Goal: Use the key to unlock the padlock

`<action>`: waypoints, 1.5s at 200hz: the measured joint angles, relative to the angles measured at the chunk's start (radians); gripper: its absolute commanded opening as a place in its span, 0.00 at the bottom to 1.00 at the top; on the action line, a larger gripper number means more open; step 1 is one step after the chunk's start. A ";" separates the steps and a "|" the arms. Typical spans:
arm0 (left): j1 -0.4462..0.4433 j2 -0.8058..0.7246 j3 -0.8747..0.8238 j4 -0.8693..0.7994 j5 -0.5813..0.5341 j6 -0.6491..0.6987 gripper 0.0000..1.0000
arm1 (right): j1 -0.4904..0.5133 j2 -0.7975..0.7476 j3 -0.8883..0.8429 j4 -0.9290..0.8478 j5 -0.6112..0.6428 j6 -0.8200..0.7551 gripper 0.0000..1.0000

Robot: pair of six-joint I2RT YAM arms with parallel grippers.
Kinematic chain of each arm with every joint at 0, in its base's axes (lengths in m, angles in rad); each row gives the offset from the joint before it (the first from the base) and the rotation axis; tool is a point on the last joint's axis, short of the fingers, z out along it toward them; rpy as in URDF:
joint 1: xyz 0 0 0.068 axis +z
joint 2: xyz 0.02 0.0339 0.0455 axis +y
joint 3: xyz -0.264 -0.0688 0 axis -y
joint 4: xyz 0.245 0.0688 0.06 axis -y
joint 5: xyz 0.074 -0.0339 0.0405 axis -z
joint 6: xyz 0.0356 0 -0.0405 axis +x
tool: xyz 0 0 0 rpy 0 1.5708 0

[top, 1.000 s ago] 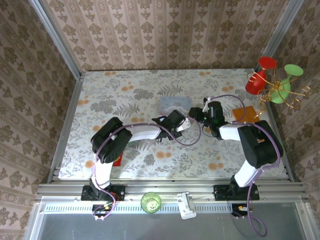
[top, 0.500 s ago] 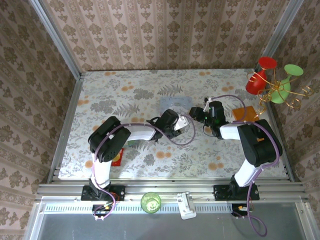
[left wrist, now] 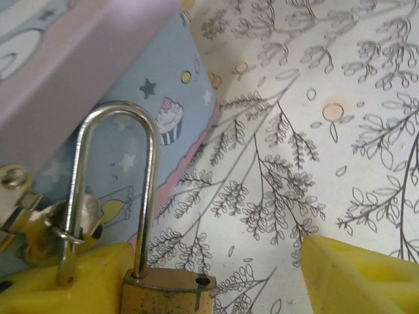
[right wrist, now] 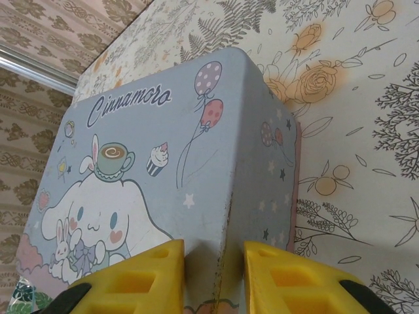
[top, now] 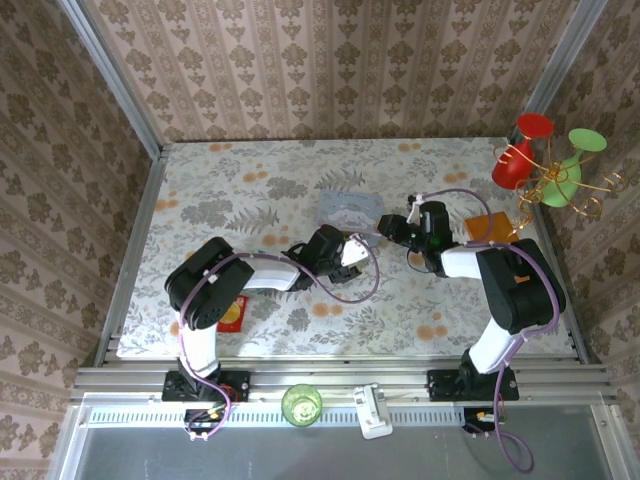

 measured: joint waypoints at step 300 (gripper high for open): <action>-0.068 -0.082 -0.329 0.401 -0.197 -0.654 0.52 | 0.126 -0.048 0.106 -0.334 0.004 -0.110 0.29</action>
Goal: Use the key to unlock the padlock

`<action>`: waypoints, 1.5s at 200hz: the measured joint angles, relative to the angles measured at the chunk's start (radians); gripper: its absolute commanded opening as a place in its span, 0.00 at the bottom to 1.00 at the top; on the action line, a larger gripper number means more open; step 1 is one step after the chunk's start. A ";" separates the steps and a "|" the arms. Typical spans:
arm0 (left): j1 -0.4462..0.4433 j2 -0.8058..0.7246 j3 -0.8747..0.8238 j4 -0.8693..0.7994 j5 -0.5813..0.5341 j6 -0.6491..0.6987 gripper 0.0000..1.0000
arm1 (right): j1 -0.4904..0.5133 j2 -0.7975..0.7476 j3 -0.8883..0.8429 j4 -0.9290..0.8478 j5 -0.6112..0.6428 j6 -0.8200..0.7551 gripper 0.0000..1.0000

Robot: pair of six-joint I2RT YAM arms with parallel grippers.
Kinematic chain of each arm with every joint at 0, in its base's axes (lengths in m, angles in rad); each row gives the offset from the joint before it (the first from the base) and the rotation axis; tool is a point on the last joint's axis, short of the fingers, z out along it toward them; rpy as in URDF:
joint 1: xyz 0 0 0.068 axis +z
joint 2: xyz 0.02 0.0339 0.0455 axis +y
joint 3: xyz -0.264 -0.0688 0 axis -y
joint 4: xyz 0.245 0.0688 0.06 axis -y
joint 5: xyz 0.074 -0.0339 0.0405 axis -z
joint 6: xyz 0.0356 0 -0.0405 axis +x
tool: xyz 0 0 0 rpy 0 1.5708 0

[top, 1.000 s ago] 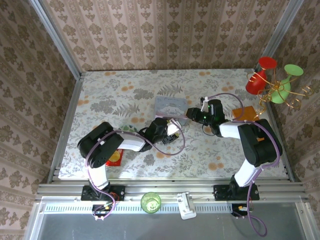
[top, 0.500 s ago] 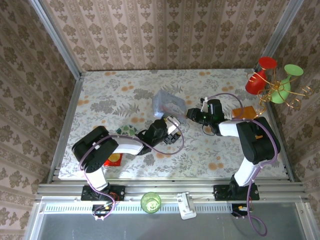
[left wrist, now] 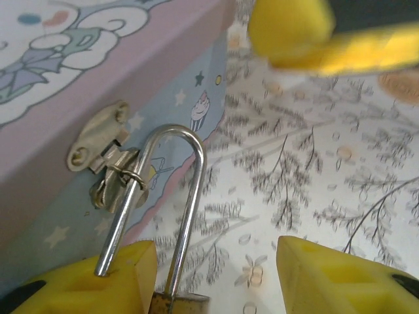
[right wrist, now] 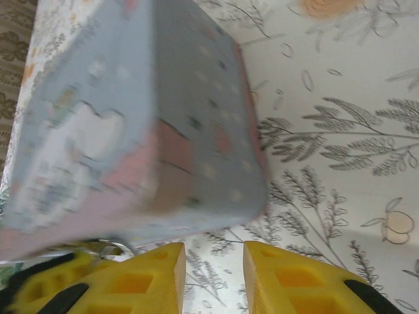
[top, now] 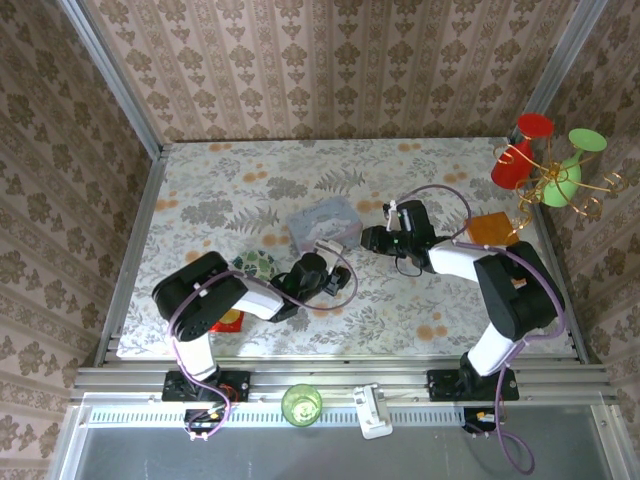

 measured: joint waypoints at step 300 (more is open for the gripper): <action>-0.150 -0.147 0.141 -0.776 -0.248 -0.378 0.57 | 0.188 0.240 0.517 -0.414 0.327 -0.332 0.36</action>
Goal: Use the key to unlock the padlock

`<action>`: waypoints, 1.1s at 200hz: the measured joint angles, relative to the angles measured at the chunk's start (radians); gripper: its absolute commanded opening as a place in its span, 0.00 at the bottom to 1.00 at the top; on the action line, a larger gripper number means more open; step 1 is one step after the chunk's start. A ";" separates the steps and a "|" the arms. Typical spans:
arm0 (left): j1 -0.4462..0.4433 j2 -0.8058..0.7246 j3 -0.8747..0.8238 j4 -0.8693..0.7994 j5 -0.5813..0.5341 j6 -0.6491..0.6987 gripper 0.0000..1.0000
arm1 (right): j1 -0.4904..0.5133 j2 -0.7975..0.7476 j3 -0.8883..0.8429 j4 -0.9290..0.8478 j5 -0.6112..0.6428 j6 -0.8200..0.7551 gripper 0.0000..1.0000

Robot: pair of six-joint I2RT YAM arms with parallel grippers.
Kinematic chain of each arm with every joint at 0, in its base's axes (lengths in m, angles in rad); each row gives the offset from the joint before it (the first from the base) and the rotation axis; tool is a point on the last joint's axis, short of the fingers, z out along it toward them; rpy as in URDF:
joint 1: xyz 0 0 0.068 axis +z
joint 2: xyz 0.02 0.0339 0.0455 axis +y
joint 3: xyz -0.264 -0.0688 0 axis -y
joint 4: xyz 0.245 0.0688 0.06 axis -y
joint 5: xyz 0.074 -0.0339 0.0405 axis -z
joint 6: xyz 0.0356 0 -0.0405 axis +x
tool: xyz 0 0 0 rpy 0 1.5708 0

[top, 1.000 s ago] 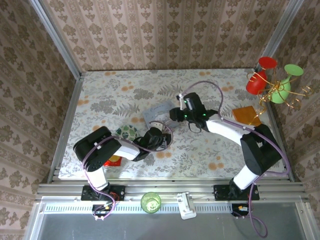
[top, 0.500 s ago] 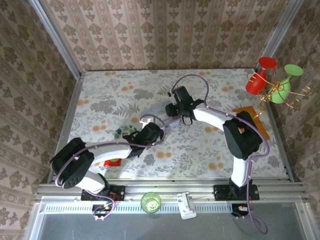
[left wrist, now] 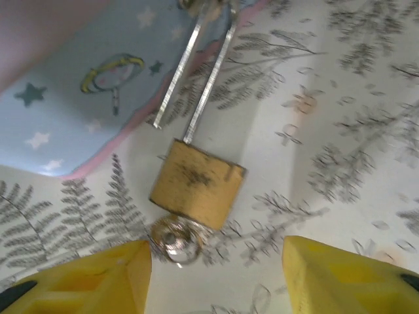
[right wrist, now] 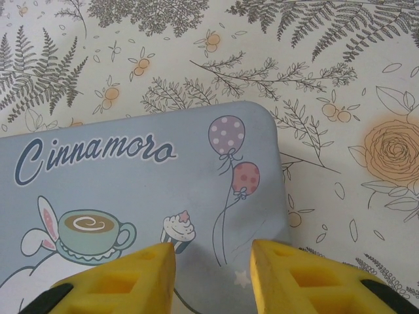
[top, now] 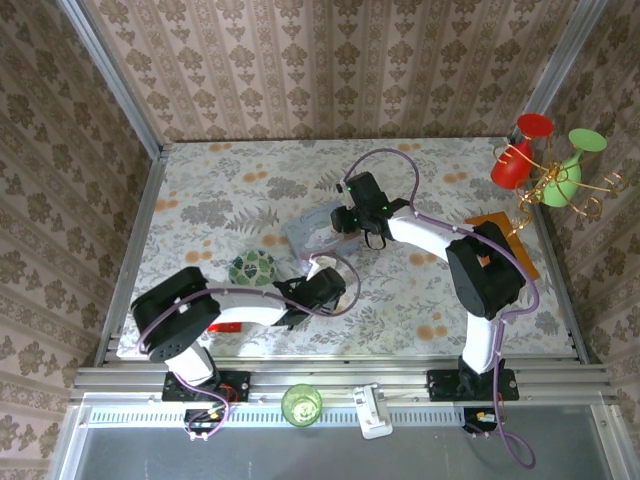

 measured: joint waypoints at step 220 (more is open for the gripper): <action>0.112 0.146 0.200 -0.129 -0.072 0.176 0.63 | -0.012 -0.008 -0.064 0.121 -0.040 0.003 0.31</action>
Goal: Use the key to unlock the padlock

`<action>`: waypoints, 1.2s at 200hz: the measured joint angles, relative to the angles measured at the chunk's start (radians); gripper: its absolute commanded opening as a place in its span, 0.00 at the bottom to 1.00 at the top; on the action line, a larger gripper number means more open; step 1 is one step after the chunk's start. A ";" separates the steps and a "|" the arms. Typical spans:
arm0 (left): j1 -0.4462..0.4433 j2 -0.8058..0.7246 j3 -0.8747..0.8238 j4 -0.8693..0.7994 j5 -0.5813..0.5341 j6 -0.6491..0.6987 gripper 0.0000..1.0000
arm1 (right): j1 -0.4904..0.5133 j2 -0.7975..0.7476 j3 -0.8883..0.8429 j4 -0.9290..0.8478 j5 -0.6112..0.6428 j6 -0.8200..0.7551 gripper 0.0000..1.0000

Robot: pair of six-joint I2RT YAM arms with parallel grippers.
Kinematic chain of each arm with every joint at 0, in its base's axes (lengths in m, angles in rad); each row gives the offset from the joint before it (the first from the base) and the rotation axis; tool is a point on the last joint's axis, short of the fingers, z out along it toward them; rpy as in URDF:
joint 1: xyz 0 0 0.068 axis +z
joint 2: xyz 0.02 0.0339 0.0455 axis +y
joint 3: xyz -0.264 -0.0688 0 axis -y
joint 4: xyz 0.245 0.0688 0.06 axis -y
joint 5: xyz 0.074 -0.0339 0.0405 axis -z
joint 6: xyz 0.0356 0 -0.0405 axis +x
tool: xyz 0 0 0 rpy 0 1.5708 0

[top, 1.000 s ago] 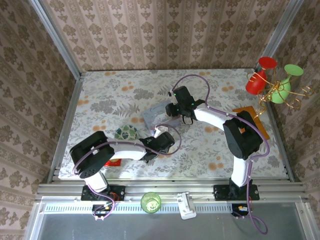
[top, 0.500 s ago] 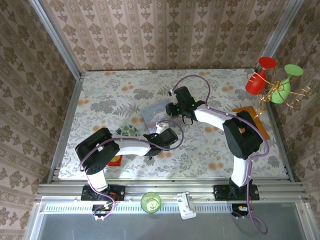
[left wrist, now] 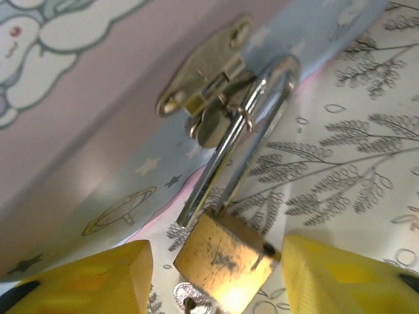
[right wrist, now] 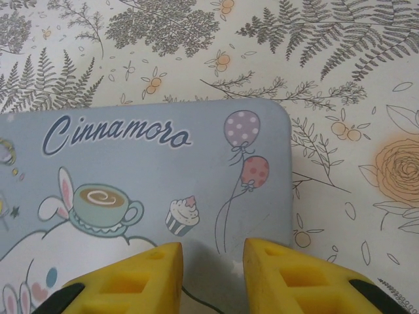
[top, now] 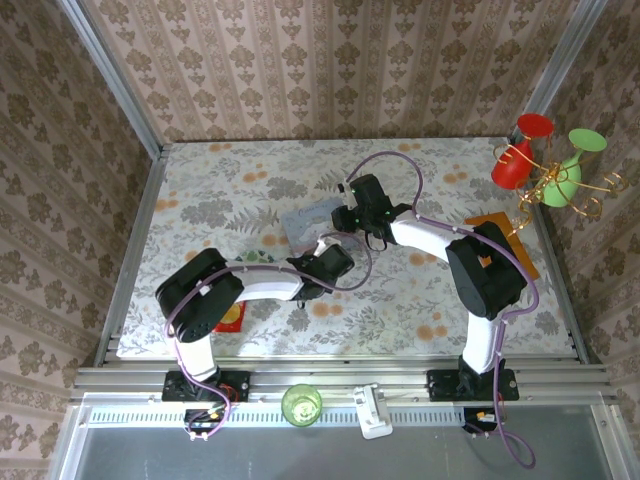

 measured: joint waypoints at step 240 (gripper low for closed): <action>0.007 -0.043 -0.051 -0.047 0.049 -0.403 0.30 | -0.002 -0.011 -0.017 0.011 -0.022 0.001 0.29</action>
